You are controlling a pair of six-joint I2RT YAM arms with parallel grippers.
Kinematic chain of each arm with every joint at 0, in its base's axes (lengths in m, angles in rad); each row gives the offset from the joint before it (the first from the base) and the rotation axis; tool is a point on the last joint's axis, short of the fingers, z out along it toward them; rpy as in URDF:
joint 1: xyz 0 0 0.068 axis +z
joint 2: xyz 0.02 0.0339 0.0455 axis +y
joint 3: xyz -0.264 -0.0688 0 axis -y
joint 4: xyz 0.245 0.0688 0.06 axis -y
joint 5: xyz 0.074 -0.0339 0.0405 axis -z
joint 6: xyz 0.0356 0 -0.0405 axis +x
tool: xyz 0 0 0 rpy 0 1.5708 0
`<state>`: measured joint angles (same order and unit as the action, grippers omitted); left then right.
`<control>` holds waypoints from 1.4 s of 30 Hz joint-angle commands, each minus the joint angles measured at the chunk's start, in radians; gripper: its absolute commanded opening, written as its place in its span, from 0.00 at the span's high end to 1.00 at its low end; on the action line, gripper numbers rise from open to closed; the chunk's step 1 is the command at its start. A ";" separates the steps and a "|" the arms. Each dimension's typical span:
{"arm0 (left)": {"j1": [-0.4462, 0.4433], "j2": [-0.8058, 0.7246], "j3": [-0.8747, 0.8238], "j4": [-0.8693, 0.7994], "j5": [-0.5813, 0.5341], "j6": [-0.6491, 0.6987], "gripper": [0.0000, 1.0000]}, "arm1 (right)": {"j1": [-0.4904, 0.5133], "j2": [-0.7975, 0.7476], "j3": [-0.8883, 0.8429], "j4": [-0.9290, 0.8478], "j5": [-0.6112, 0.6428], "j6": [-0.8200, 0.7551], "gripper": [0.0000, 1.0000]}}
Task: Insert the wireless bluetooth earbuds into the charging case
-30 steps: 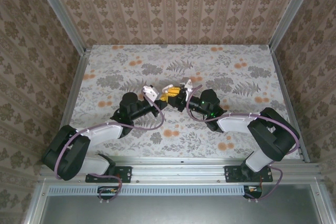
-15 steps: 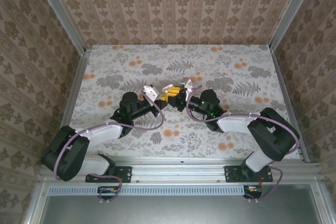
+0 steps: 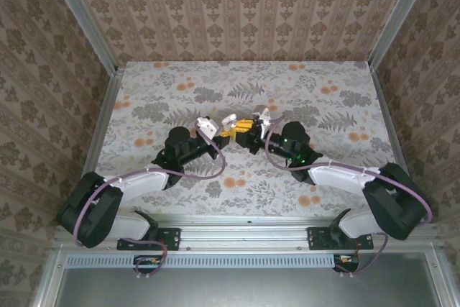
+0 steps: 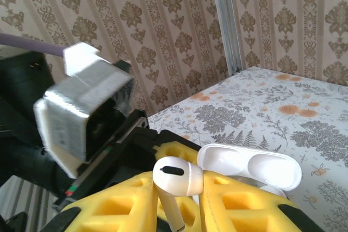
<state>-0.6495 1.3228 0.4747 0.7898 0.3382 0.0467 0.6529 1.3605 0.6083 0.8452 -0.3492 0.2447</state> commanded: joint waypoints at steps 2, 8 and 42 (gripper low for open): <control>-0.002 -0.001 0.004 -0.028 -0.067 0.015 0.97 | -0.008 -0.131 -0.007 -0.269 0.056 0.005 0.75; 0.004 -0.032 -0.004 -0.092 -0.123 0.012 0.97 | -0.009 -0.237 0.063 -0.778 0.129 0.031 0.75; 0.025 -0.154 -0.017 -0.251 -0.209 0.034 0.97 | -0.009 0.000 -0.005 -1.091 0.276 0.355 0.75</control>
<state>-0.6331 1.1881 0.4519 0.5503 0.1329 0.0578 0.6476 1.3319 0.5785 -0.1978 -0.0746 0.5808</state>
